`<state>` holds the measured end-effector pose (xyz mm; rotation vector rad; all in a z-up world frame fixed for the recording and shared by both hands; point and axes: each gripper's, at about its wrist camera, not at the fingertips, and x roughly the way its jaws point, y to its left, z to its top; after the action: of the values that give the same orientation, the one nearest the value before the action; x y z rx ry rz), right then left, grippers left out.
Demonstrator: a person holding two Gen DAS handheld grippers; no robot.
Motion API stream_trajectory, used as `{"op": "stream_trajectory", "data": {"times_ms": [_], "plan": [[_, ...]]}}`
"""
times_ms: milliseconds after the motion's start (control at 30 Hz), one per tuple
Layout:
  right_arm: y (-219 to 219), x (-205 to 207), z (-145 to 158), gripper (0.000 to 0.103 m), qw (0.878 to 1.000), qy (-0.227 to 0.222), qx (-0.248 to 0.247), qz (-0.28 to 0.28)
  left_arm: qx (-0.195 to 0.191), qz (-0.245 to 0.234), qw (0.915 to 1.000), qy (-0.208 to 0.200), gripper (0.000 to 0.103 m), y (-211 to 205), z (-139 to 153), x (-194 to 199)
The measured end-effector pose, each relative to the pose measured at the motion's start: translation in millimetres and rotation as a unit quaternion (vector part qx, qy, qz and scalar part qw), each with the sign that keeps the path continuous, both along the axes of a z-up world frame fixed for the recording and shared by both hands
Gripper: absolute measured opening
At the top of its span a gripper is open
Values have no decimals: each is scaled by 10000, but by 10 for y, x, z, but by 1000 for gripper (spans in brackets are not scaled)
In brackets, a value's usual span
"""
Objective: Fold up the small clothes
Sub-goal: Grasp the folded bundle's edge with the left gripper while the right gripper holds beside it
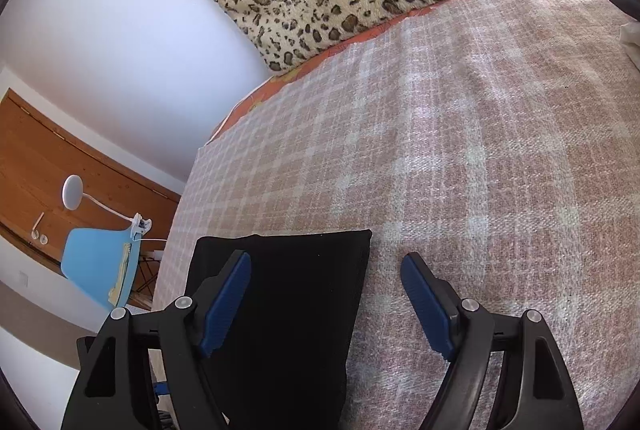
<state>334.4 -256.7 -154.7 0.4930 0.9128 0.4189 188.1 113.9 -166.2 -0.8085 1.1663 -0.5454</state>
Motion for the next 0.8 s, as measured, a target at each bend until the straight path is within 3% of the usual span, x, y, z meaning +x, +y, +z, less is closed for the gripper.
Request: {"op": "stream_trajectory", "data": {"times_ms": [133,200,267,433,600,800], "plan": [[-20,82,-26,81,9998,-16,176,95,-47,-105,9999,-39,63,-80,-4,60],[-47,138,-52,67,9989,57,443,160,-1,-130,9999,-102,63,-114,8,60],[-31,188,-110,63,9976,157,623,268,24,-176,9998,-127,62,-141,8,49],[75,230,-109,62,9967,141,619,505,-6,-223,9997,-129,60,-166,3,49],[41,186,-115,49,9968,280,503,549,1,-153,9999,-69,49,-186,-1,56],[149,227,-160,49,9949,209,740,660,88,-177,9998,-55,38,-263,3,114]]}}
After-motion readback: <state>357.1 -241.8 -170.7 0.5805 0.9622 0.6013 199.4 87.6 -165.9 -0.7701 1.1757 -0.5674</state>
